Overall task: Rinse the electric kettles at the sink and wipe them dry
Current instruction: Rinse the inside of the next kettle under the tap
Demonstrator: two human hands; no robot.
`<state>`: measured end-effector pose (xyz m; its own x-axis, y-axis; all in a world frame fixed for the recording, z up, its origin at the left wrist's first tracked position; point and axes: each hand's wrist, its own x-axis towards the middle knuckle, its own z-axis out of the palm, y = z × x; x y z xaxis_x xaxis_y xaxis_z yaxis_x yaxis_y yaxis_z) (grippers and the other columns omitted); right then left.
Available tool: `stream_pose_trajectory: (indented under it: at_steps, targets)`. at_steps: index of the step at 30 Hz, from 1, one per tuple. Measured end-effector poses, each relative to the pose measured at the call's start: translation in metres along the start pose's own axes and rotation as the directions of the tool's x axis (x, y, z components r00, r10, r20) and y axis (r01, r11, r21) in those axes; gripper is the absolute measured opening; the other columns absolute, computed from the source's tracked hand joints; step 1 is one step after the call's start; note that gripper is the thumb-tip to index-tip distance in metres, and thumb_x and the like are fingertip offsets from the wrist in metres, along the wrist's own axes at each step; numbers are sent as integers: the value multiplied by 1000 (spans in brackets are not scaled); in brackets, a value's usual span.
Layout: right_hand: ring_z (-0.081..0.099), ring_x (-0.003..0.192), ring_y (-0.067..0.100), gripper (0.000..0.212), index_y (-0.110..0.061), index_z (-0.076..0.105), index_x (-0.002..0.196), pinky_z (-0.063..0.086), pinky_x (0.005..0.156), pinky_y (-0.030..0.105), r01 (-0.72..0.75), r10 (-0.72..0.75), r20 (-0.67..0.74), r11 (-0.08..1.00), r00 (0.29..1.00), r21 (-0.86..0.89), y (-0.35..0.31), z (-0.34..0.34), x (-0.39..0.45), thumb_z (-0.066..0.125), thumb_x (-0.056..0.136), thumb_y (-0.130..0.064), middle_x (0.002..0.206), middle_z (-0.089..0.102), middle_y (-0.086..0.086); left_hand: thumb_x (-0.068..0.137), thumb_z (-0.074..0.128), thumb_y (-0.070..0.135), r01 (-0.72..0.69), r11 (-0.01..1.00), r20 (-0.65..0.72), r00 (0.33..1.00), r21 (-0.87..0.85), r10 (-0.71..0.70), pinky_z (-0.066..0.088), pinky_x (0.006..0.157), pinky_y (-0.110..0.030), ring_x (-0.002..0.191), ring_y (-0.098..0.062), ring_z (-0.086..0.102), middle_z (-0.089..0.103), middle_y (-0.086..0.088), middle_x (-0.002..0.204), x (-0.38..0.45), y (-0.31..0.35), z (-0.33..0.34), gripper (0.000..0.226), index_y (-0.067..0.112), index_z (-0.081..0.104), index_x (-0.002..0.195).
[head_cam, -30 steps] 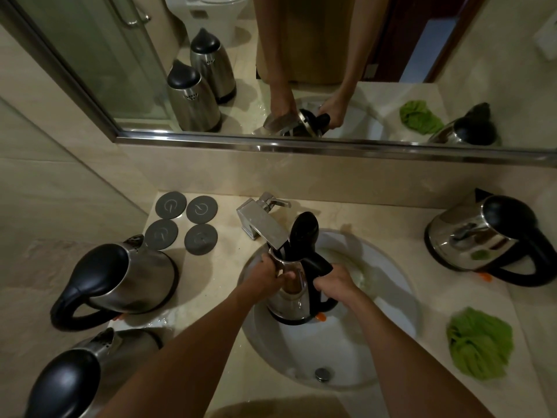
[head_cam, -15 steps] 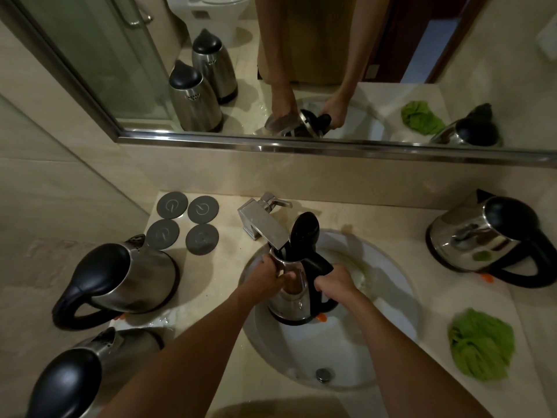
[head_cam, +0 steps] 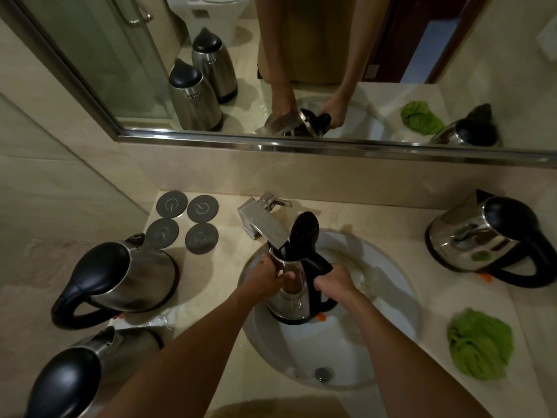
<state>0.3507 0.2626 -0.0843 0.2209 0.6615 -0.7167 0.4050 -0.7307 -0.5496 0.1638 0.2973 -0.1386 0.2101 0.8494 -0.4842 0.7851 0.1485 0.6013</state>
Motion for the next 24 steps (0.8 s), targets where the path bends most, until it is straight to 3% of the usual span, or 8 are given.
stream_pose_trajectory:
  at_steps: [14, 19, 24]
  targets:
    - [61, 72, 21, 17, -5, 62, 89, 44, 52, 23, -31, 31, -7, 999, 999, 22, 3, 3, -2, 62, 72, 1, 77, 62, 9, 85, 71, 42, 23, 1000, -1, 1000, 7, -23, 39, 91, -25, 117, -22, 53, 55, -7, 125, -7, 4, -1, 67, 8, 43, 136]
    - [59, 71, 18, 13, -10, 57, 81, 43, 50, 23, -29, 29, 6, 999, 1000, 15, 2, 2, -3, 63, 75, 0, 78, 61, 8, 86, 72, 37, 25, 999, 14, 1000, -26, -25, 37, 90, -23, 120, -24, 53, 55, -10, 129, -9, 7, -3, 68, 6, 41, 138]
    - [59, 67, 18, 12, -9, 57, 80, 42, 50, 23, -26, 26, -8, 1000, 1000, 15, 3, 3, -4, 63, 75, 0, 73, 59, 7, 85, 72, 40, 14, 1000, 20, 1000, -11, -13, 41, 97, -30, 120, -25, 52, 54, -10, 129, -12, 9, -6, 67, 8, 43, 137]
